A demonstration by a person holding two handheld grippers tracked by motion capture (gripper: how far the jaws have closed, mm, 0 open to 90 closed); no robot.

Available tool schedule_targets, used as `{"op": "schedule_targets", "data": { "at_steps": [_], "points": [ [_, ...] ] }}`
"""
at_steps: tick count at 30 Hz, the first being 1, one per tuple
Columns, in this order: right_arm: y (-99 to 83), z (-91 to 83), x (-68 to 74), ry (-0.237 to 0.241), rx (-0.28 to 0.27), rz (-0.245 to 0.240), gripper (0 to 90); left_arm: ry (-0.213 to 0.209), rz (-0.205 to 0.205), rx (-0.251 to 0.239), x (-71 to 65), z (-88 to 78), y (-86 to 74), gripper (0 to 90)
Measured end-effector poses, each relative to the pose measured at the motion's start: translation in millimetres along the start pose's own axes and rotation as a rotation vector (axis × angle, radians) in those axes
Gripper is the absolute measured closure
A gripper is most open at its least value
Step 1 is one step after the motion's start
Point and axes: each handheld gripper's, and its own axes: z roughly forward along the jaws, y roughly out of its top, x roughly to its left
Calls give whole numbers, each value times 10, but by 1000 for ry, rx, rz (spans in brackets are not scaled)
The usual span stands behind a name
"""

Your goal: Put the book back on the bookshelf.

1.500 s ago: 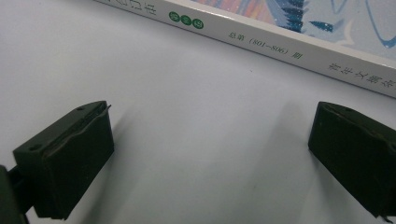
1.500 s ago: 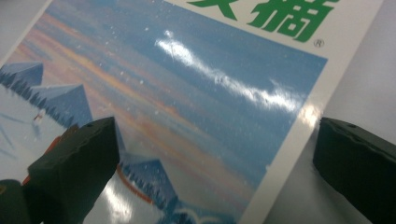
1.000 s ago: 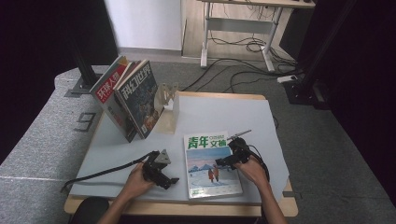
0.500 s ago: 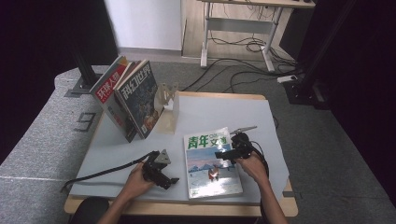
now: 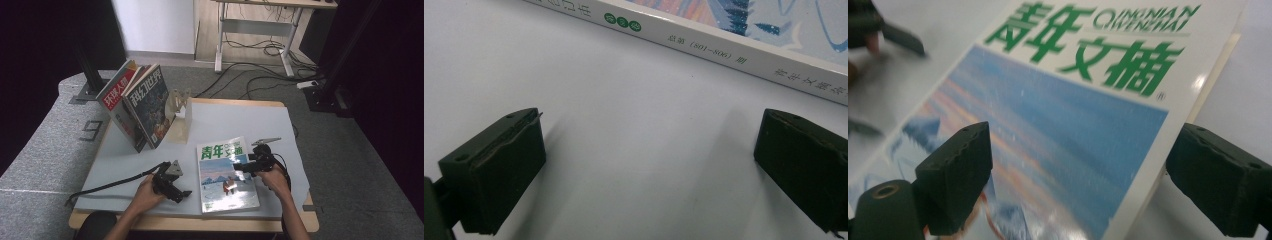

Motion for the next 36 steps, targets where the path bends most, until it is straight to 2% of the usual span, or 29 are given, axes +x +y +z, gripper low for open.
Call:
{"op": "schedule_targets", "data": {
  "at_steps": [5, 11, 13, 14, 16, 18, 19, 20, 22, 24, 26, 29, 30, 32, 33, 35, 36],
  "points": [
    [-39, -15, -12, 16, 39, -70, 122, 0, 2, 2, 2, -1, 0, 0],
    [26, 35, -18, 7, 65, -104, 105, 0, 2, 1, 2, -1, 0, 0],
    [77, 57, -15, 20, 67, -114, 111, 0, 1, 1, 1, -1, 0, 0],
    [133, 85, 1, 66, 45, -109, 127, 0, 1, 1, 1, 0, 0, 0],
    [163, 107, 17, 74, 36, -110, 125, 0, 1, 2, 1, -1, 0, 0],
    [214, 163, 65, 51, 39, -129, 126, 0, -2, -1, -1, 1, 0, 0],
    [238, 212, 111, 42, 57, -155, 128, 0, -2, -1, -1, 1, 0, 0],
    [238, 212, 111, 42, 57, -155, 128, 0, -2, -1, -1, 1, 0, 0],
    [219, 253, 138, 11, 81, -166, 131, -1, 1, 1, 2, 0, 0, 0],
    [201, 256, 132, 3, 88, -163, 131, -1, 1, 1, 2, 0, 0, 0],
    [145, 233, 88, -44, 82, -144, 128, -1, 1, 2, 3, 0, 0, 0],
    [115, 192, 56, -58, 70, -119, 123, -1, 1, 2, 3, 0, 0, 0],
    [84, 154, 37, -83, 74, -115, 102, -1, 1, 2, 3, 0, 0, 0],
    [65, 138, 30, -92, 80, -110, 75, -1, 1, 2, 3, 0, 0, 0],
    [20, 122, 9, -110, 111, -101, 23, -1, 1, 1, 3, 0, 0, 0],
    [-37, 123, -9, -104, 145, -90, 10, -1, 1, 1, 3, 0, 0, 0],
    [-37, 123, -9, -104, 145, -90, 10, -1, 1, 1, 3, 0, 0, 0]
  ]
}}
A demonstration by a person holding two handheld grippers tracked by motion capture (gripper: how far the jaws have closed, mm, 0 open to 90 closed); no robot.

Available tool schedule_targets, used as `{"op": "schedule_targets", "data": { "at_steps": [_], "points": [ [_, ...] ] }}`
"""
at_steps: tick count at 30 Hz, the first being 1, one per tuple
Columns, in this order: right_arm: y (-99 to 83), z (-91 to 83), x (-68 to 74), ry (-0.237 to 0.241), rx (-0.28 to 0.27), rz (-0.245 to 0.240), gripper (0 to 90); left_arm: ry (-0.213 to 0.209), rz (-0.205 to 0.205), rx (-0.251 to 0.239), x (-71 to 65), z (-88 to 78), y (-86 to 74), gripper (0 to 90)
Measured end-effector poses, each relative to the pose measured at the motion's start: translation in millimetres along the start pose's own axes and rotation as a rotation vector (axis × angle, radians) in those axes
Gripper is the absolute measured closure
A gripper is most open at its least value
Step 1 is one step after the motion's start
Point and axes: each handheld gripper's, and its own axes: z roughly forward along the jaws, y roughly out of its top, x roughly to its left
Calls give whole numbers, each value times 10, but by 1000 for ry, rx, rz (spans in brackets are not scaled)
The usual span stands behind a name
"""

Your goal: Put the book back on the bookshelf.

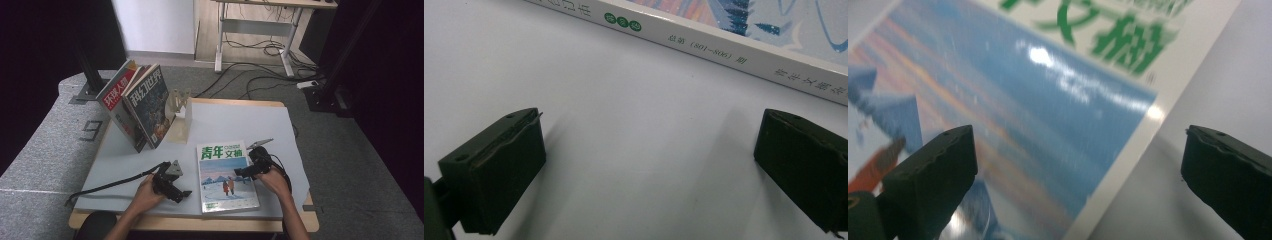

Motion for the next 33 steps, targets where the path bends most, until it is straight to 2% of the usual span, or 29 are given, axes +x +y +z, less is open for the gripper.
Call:
{"op": "schedule_targets", "data": {
  "at_steps": [1, 4, 8, 11, 12, 14, 15, 16, 17, 19, 21, 24, 27, 33],
  "points": [
    [-53, 22, -11, 20, 24, 9, 0, 0, 3, 2, 2, -2, 0, 0],
    [-78, 25, -13, 27, 8, 22, 0, 0, 2, 3, 1, -2, 0, 0],
    [-17, 67, 30, 55, 19, 20, 0, 0, 1, 1, 1, -1, 0, 0],
    [41, 91, 63, 28, 55, 15, 0, 0, 0, 0, 1, 0, 0, 0],
    [45, 91, 55, 32, 53, 17, 0, 0, 0, 1, 1, 0, 0, 0],
    [43, 88, 38, 44, 40, 24, 0, 0, 2, 2, 1, -1, 0, 0],
    [35, 71, 0, 81, -8, 54, 0, -1, 2, 3, 2, -2, 0, 0],
    [35, 71, 0, 81, -8, 54, 0, -1, 2, 3, 2, -2, 0, 0],
    [34, 39, 1, 95, -36, 54, 9, 0, 2, 3, 2, -2, 0, 0],
    [42, 2, 30, 93, -58, 37, 13, 0, 3, 3, 2, -2, 0, 0],
    [47, -13, 47, 87, -58, 25, 20, 0, 1, 1, 1, -1, 0, 0],
    [46, -60, 74, 104, -61, 3, 40, 0, 1, 0, 0, 0, 0, 0],
    [5, -68, 74, 132, -23, -3, 69, 0, 1, 0, 1, 0, 0, 0],
    [71, 5, 8, 167, -64, 40, 96, 0, 0, 0, 0, 0, 0, 0]
  ]
}}
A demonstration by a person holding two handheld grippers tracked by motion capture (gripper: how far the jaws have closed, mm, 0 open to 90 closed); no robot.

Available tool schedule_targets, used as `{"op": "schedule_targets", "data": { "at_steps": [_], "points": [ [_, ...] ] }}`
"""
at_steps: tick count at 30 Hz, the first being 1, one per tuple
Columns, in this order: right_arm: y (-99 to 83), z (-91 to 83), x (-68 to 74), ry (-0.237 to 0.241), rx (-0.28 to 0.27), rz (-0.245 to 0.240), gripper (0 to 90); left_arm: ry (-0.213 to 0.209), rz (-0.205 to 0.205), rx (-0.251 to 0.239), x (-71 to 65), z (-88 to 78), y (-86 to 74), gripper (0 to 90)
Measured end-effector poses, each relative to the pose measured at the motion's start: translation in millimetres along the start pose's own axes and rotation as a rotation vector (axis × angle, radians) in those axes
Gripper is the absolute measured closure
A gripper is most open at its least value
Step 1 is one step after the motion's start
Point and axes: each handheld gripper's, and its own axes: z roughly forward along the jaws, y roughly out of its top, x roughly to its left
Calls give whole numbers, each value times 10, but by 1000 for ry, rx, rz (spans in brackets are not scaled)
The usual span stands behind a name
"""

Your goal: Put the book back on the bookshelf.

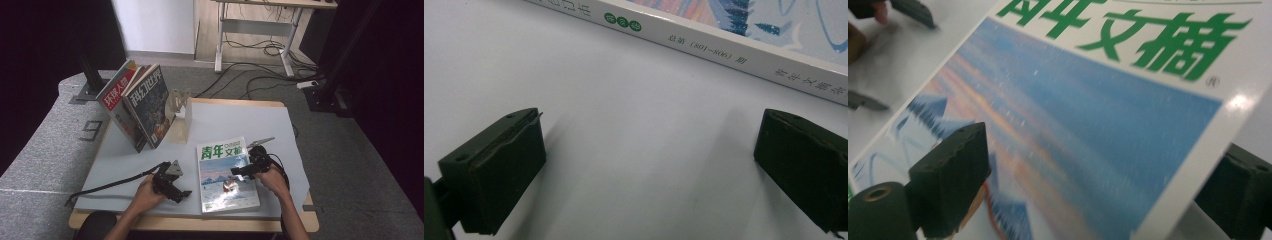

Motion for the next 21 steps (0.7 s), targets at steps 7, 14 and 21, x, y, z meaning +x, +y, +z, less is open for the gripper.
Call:
{"op": "schedule_targets", "data": {
  "at_steps": [7, 14, 21],
  "points": [
    [108, 68, 8, -13, -12, 9, 152, 0, 0, 0, 0, 0, 0, 0],
    [30, -51, 51, 17, -12, 15, 315, 0, -1, 0, 1, 1, 0, 0],
    [167, 11, -21, -19, -15, 38, 468, 0, 0, 0, 1, 1, 0, 0]
  ]
}}
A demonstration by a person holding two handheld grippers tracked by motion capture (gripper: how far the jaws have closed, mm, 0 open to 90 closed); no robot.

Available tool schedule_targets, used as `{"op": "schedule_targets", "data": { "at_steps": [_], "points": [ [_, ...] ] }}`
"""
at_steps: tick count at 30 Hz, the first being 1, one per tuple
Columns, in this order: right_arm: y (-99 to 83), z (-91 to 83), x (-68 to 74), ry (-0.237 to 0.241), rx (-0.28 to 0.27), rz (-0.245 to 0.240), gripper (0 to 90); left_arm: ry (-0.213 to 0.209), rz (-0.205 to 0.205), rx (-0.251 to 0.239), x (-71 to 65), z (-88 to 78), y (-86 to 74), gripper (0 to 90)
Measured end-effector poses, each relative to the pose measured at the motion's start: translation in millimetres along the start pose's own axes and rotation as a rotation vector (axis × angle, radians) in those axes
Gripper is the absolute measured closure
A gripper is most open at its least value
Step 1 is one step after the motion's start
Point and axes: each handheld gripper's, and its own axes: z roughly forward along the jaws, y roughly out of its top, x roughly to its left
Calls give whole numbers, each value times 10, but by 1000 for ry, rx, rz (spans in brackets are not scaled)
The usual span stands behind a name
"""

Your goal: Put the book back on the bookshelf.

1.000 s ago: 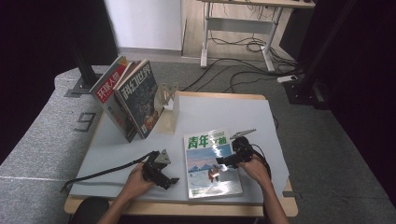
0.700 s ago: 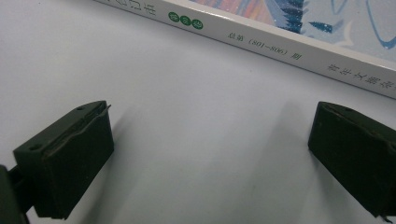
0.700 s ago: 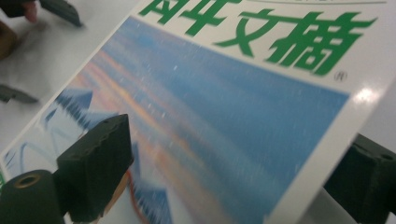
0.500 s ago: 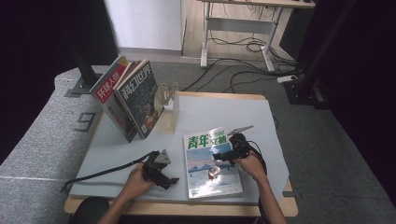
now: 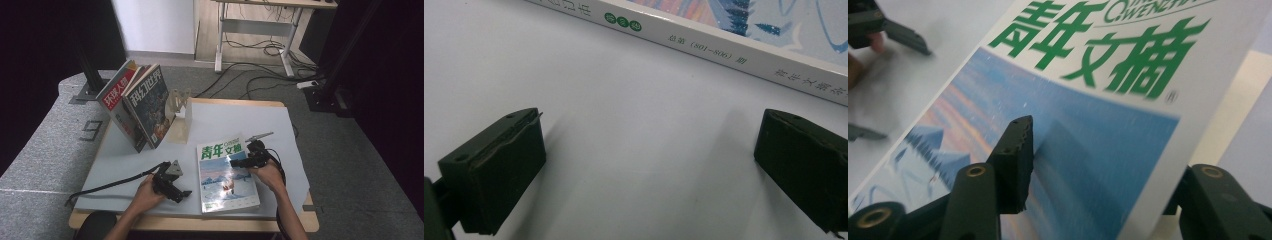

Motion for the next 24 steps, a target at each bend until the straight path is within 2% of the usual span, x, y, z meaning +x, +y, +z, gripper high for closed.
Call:
{"op": "schedule_targets", "data": {
  "at_steps": [3, 4, 7, 9, 10, 16, 20, 21, 24],
  "points": [
    [33, 50, 2, -14, -20, 9, 559, 0, 0, 0, 0, 0, 0, 0],
    [33, 50, 2, -14, -20, 9, 559, 0, 0, 0, 0, 0, 0, 0],
    [60, 56, 8, -29, -41, 10, 674, 0, 0, 0, 0, 1, 0, 0],
    [65, 52, 10, -33, -42, 12, 699, 0, 0, -1, 0, 1, 0, 0],
    [68, 33, 20, -29, -59, 0, 744, 0, 0, -1, 0, 1, 0, 0],
    [98, 36, 28, -35, -53, -9, 732, 0, 0, 0, 0, 1, 0, 0],
    [148, 88, -13, -49, -65, 16, 689, 1, 0, 1, -1, 0, 1, 0],
    [167, 124, -31, -57, -64, 35, 676, 3, 0, 1, -5, 0, 1, 0],
    [166, 142, -39, -60, -55, 49, 690, 5, -4, -2, -10, 2, 1, 0]
  ]
}}
